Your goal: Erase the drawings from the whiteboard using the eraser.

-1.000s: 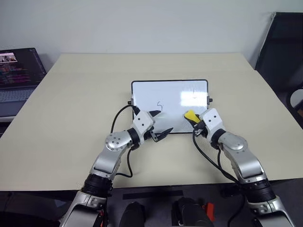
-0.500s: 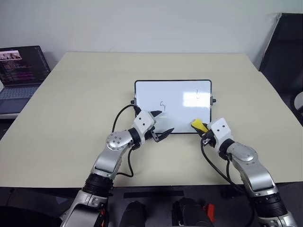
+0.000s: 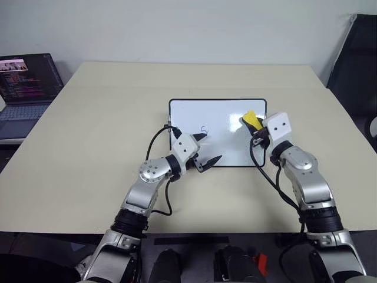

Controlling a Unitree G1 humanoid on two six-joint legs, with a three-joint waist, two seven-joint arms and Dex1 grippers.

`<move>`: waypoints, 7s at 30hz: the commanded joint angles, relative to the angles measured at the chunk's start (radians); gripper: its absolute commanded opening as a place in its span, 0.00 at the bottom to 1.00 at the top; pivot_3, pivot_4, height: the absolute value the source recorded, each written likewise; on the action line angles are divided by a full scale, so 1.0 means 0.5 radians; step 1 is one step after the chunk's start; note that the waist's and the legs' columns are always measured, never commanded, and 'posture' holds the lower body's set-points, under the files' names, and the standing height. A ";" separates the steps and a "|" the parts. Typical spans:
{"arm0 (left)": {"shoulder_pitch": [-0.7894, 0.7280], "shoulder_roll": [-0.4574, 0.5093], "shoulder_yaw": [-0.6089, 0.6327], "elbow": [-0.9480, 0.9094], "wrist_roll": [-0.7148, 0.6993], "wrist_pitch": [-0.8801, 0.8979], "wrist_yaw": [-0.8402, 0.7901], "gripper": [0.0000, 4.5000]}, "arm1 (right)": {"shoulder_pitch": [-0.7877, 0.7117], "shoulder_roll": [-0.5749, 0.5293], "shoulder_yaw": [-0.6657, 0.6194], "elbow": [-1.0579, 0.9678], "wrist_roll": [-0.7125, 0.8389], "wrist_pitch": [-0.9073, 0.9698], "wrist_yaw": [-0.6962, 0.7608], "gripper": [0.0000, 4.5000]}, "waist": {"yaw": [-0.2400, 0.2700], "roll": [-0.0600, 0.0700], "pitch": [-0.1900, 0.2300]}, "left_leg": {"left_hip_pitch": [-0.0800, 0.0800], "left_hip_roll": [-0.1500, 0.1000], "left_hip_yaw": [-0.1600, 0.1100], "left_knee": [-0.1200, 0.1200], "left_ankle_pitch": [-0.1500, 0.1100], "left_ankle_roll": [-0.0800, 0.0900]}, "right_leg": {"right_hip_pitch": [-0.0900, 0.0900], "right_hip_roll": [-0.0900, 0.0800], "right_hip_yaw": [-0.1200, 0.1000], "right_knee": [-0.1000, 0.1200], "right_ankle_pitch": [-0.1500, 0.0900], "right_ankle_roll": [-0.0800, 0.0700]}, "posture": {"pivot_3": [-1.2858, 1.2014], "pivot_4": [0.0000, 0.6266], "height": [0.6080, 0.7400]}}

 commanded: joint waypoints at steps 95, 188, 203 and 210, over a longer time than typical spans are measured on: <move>0.300 0.054 -0.008 -0.442 0.037 0.078 0.167 1.00 | 0.214 -0.027 0.025 -0.258 0.100 0.065 0.253 0.23 | -0.051 -0.003 0.001 | 0.004 0.000 0.021 0.001 0.001 0.001 | -0.006 0.005 0.034 0.000 0.010 0.009 | 0.52 0.24 1.00; 0.104 0.124 0.065 -0.266 -0.510 0.050 -0.552 1.00 | 0.618 0.148 -0.701 -1.253 0.264 1.288 -0.201 0.23 | -0.003 -0.008 0.004 | -0.001 0.001 0.028 -0.004 0.001 0.001 | -0.019 0.006 0.039 0.002 0.009 0.008 | 0.52 0.24 1.00; -0.049 0.128 -0.045 0.038 -0.516 0.013 -1.078 1.00 | 0.678 0.094 -0.891 -0.964 0.493 1.543 -0.182 0.23 | -0.045 -0.008 0.004 | -0.002 0.000 0.031 -0.005 0.000 0.001 | -0.021 0.007 0.043 0.002 0.009 0.009 | 0.52 0.24 1.00; -0.019 0.144 -0.054 0.012 -0.493 -0.011 -1.102 1.00 | 0.681 0.051 -0.861 -0.878 0.501 1.488 -0.190 0.42 | -0.047 -0.008 0.004 | -0.002 0.000 0.031 -0.005 0.000 0.001 | -0.021 0.007 0.043 0.002 0.009 0.009 | 0.52 0.24 1.00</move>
